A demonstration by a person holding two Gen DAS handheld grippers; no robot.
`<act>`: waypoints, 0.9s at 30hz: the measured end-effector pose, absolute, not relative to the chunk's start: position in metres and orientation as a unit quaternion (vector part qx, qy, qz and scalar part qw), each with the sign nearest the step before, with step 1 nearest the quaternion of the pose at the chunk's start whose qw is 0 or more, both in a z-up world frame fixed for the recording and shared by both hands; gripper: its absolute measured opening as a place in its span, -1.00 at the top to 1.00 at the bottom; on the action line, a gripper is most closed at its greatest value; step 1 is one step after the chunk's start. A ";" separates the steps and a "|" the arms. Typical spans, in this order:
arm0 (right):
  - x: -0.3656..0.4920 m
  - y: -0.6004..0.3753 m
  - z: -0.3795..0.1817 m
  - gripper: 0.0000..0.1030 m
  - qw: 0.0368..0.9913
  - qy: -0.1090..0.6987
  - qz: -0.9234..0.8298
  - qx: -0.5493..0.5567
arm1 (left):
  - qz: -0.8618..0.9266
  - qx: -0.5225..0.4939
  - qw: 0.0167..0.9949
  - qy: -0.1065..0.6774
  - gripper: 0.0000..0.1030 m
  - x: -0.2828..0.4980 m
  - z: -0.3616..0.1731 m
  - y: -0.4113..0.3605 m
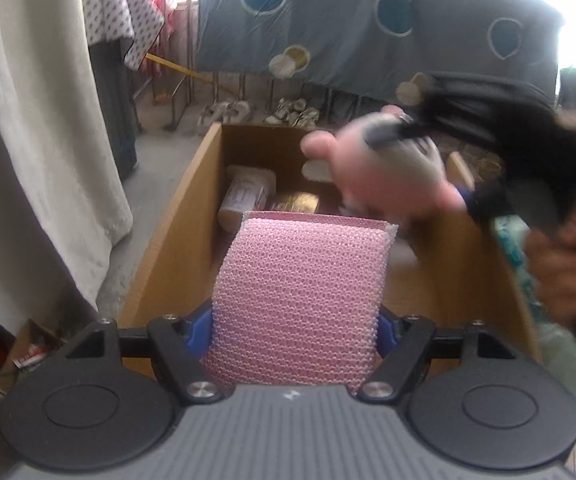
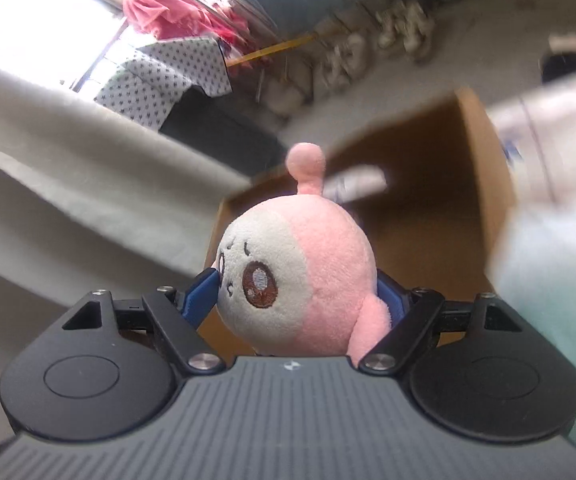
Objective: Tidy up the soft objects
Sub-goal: 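Carry the pink sponge and plush doll over the cardboard box with both tools, then lower the plush doll into the box and open the right tool while the left tool drops the sponge in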
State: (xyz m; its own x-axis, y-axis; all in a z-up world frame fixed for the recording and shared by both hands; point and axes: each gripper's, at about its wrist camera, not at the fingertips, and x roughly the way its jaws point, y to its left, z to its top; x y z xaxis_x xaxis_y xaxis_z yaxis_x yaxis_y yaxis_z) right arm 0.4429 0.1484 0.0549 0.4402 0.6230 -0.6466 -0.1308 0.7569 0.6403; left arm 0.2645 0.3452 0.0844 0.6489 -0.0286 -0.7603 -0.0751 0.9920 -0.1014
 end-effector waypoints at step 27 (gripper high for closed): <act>0.466 0.251 0.037 -0.15 0.833 0.444 0.235 -0.231 | 0.019 -0.101 0.904 0.416 -0.52 0.271 0.069 0.354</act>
State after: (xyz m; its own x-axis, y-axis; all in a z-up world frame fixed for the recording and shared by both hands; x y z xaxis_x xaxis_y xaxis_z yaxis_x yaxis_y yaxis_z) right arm 0.4658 0.2515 0.0365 0.4947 0.1872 -0.8486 -0.5969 0.7830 -0.1753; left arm 0.2711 0.3535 0.0686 0.6532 -0.0502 -0.7555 -0.1171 0.9791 -0.1662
